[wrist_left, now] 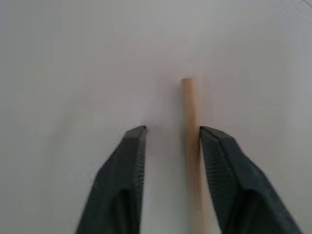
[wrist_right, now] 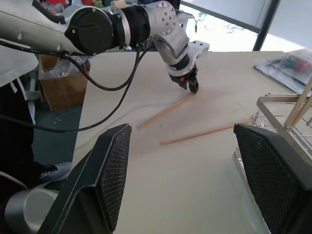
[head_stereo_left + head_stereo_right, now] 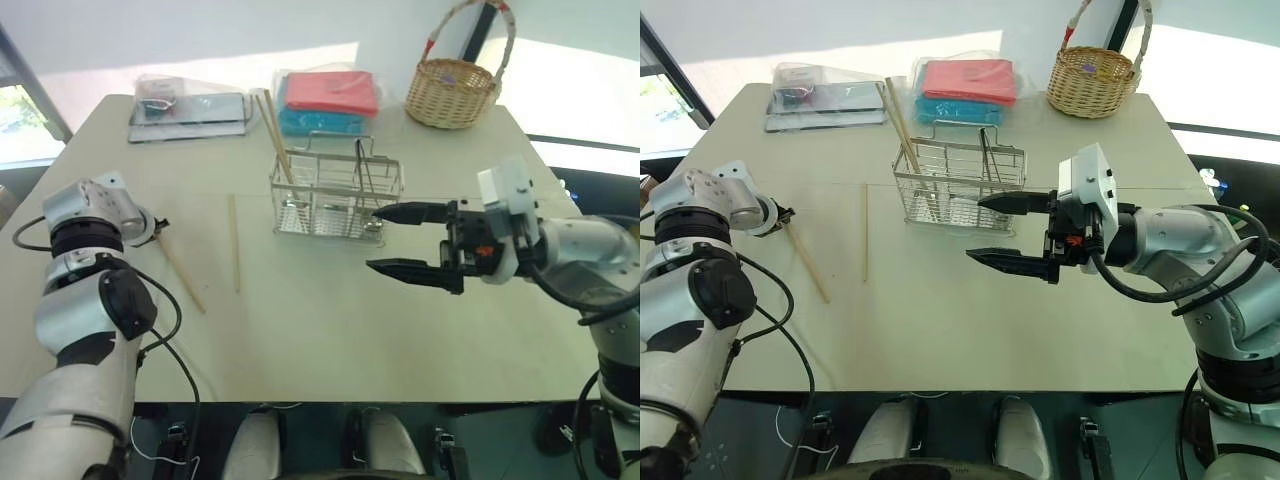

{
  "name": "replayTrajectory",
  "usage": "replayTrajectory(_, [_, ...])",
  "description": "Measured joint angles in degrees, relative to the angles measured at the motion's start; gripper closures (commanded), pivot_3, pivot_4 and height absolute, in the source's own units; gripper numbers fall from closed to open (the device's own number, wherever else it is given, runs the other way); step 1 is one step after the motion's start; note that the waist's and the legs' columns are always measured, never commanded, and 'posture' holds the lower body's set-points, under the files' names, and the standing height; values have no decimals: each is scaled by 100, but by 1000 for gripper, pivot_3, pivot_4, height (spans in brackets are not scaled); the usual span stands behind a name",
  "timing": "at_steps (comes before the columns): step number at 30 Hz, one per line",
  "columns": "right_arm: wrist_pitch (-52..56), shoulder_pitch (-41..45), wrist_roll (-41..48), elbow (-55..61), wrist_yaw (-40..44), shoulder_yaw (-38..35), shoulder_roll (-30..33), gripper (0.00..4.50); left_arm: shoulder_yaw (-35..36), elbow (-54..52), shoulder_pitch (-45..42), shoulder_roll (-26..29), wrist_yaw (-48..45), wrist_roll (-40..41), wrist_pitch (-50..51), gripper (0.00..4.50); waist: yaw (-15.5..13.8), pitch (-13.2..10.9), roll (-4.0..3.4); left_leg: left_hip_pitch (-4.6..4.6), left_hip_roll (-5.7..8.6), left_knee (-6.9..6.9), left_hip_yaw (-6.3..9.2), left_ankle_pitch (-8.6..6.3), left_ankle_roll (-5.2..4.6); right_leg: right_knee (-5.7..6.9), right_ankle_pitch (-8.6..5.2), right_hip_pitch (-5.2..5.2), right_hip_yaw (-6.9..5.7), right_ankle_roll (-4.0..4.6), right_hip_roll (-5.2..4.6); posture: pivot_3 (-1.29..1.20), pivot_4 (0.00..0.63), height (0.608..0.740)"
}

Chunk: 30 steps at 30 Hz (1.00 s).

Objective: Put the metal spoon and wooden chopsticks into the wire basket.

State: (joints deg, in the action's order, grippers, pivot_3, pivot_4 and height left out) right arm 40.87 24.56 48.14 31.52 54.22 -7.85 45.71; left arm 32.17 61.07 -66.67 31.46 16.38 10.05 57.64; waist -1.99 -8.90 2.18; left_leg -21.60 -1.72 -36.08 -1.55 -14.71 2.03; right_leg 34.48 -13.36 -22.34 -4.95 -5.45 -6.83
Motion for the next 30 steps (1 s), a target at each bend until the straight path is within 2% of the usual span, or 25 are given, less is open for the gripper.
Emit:
replayTrajectory(1, [0,-5,7,0,-9,-10,0,1007,5,73,-38,2,9,18,-53,4410,-20,0,0,-2,0,0,0,0,0,-2,0,0,0,0,0,0,150,703])
replayTrajectory(8, [-7,-14,48,0,-61,-102,43,1007,36,256,-112,89,166,159,-121,4410,-18,0,0,-5,-2,6,-1,0,0,-7,1,-4,-2,-1,2,0,150,703])
replayTrajectory(12, [-14,-132,39,-7,-52,-167,86,1007,27,173,-85,95,-51,256,-359,4410,-21,-3,6,-17,-2,3,0,0,0,-10,1,-12,-5,0,2,0,150,703])
replayTrajectory(16, [-13,-158,29,-20,-61,-209,234,1007,-186,-419,-34,199,-1011,357,-1190,4410,-16,-4,11,-68,-3,-5,0,3,4,-13,7,-53,-9,1,5,0,150,703])
replayTrajectory(22, [83,-177,101,-20,-254,-419,313,1007,-434,-1898,-261,528,-3112,812,-2935,4410,-19,-4,12,-78,-3,-5,-3,4,6,-29,13,-54,-11,-2,5,0,150,703])
replayTrajectory(26, [159,-236,225,25,-396,-452,313,1007,-324,-2299,-1001,559,-3704,1292,-3564,4410,-32,-4,11,-73,-3,-11,0,0,-4,-33,13,-40,-13,-4,4,0,150,703])
replayTrajectory(30, [217,-309,293,172,-621,-469,301,1007,-521,-2475,-1504,158,-4169,1530,-3720,4410,-47,-2,12,-72,-2,-21,6,1,-6,-33,14,-27,-16,-6,4,0,150,703])
